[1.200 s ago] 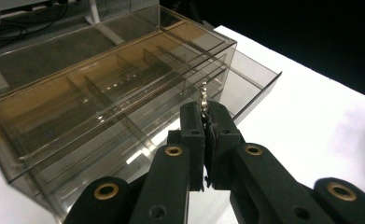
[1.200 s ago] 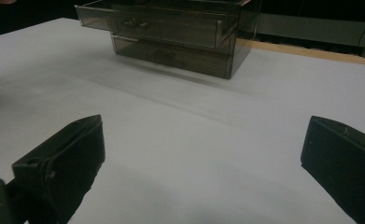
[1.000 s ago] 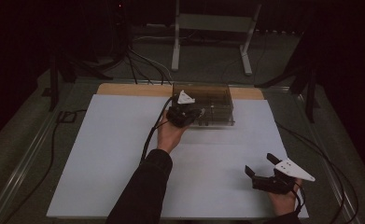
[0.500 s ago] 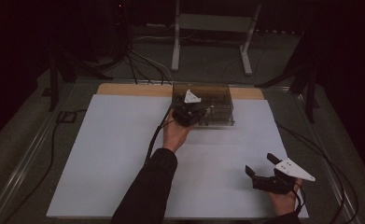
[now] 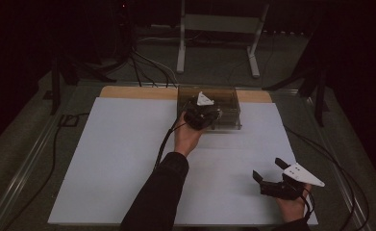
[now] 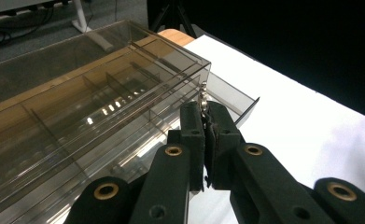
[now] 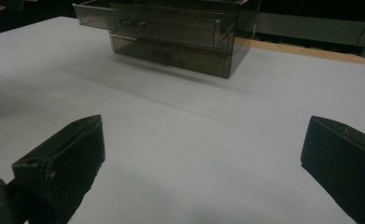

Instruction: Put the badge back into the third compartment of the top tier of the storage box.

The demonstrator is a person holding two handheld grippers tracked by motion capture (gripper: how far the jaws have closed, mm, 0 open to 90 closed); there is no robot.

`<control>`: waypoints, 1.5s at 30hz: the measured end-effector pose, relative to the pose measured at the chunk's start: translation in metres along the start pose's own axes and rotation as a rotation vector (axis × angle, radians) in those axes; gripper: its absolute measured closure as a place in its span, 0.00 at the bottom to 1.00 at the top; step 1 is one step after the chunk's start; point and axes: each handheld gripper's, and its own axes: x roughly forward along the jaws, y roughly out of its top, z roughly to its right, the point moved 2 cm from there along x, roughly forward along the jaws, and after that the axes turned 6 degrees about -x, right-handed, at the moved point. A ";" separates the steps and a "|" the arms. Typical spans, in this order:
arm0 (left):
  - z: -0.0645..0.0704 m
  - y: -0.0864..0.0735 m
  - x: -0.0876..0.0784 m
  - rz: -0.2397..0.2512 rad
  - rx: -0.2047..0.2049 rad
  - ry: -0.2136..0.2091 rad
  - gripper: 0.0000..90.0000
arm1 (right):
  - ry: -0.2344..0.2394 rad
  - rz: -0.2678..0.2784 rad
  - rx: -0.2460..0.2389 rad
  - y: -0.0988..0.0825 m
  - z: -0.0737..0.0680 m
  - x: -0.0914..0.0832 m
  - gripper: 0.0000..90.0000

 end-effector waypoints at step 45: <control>-0.013 -0.005 -0.009 0.049 -0.119 0.048 0.21 | 0.003 -0.003 -0.002 0.000 -0.002 0.001 0.00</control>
